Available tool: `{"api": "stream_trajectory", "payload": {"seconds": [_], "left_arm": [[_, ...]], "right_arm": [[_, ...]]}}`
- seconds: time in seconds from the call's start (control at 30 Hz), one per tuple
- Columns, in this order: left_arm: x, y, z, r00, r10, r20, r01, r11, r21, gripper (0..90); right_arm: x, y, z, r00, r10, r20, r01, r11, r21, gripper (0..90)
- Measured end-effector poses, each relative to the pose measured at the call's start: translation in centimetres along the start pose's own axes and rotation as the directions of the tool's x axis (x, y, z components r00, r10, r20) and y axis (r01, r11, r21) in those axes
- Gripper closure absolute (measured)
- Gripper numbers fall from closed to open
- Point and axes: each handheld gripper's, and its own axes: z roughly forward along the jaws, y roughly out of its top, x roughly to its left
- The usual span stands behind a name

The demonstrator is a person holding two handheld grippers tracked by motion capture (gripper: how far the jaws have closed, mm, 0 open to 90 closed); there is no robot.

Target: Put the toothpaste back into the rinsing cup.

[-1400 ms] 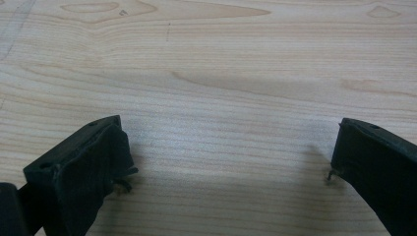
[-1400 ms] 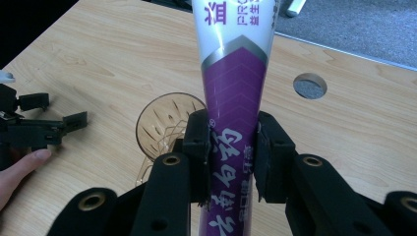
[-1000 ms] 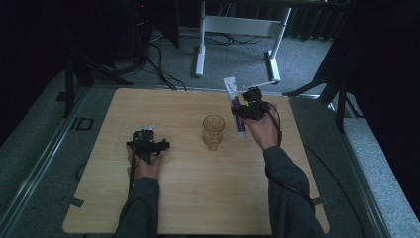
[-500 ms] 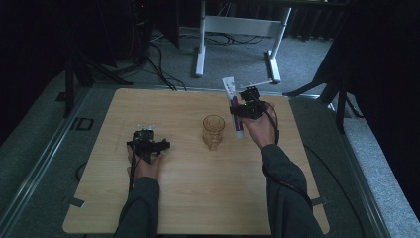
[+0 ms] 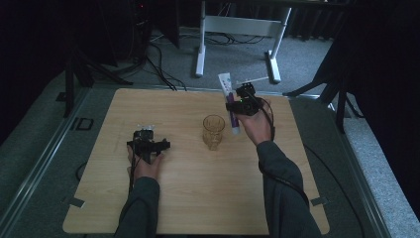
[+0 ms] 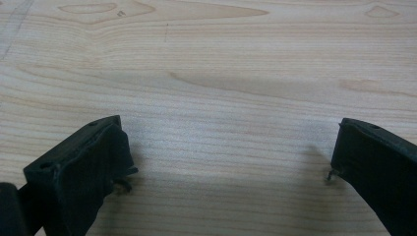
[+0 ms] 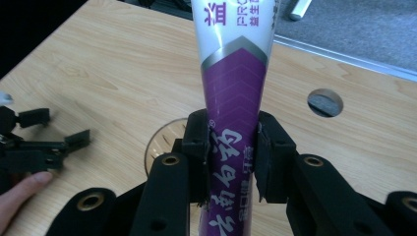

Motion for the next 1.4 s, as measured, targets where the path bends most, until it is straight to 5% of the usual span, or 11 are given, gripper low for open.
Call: {"api": "stream_trajectory", "payload": {"seconds": [0.73, 1.4], "left_arm": [[0.0, 0.0, 0.0, 1.0000, 0.004, 0.004, -0.004, 1.0000, 0.000, 0.0], [0.0, -0.1, -0.1, 1.0000, 0.004, 0.005, -0.004, 1.0000, 0.000, 0.0]], "right_arm": [[1.3, 2.2, 0.3, 0.9998, -0.007, -0.019, 0.006, 1.000, -0.021, 70.5], [2.7, 2.3, 1.6, 0.9996, -0.024, -0.013, 0.023, 0.999, -0.024, 70.1]]}}
